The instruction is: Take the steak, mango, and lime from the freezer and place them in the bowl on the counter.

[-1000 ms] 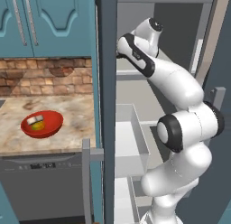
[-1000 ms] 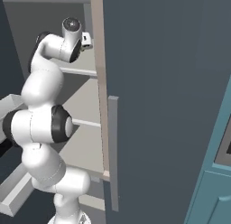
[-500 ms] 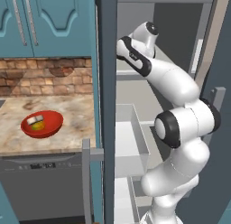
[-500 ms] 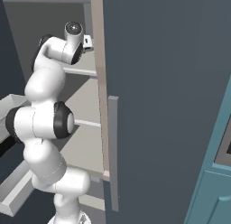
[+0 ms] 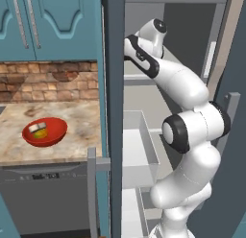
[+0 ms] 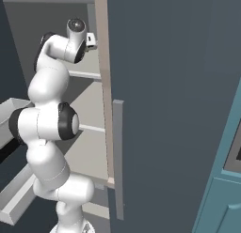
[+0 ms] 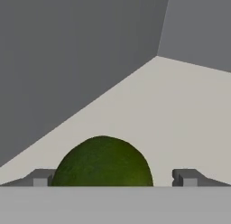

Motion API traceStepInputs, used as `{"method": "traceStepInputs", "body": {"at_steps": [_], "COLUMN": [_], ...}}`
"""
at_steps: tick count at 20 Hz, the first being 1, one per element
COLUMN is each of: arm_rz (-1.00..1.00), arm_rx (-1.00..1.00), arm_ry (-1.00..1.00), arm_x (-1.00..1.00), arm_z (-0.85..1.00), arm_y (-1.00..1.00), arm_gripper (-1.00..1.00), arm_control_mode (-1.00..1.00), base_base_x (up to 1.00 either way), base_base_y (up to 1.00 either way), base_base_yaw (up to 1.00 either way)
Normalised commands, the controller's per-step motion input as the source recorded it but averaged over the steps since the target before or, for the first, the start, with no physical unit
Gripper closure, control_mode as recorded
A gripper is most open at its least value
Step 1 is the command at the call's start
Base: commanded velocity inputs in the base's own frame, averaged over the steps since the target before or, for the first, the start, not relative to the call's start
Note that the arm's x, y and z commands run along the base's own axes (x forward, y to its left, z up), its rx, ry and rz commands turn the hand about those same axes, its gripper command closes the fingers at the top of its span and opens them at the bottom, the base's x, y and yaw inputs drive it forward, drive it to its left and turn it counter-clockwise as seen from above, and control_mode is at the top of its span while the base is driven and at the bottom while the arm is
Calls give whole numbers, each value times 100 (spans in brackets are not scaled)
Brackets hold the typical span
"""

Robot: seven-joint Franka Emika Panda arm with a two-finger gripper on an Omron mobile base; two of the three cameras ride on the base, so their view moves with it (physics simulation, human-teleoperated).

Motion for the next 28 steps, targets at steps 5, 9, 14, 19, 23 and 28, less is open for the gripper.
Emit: {"method": "traceStepInputs", "body": {"at_steps": [5,9,14,19,23,28], "arm_rz": [0,0,0,0,-9,-19], "arm_rx": [0,0,0,0,0,0], "arm_ry": [0,0,0,0,-4,-7], "arm_x": [0,0,0,-27,-76,-98], "arm_z": [0,0,0,0,2,5], "arm_y": [0,0,0,-12,-13,-20], "arm_gripper": [-100,100,100,100,100,100], "arm_control_mode": [-100,-100,-100,-100,-100,-100], "base_base_x": [0,0,0,0,0,0], "base_base_y": [0,0,0,0,0,0], "base_base_yaw": [0,0,0,0,0,0]}}
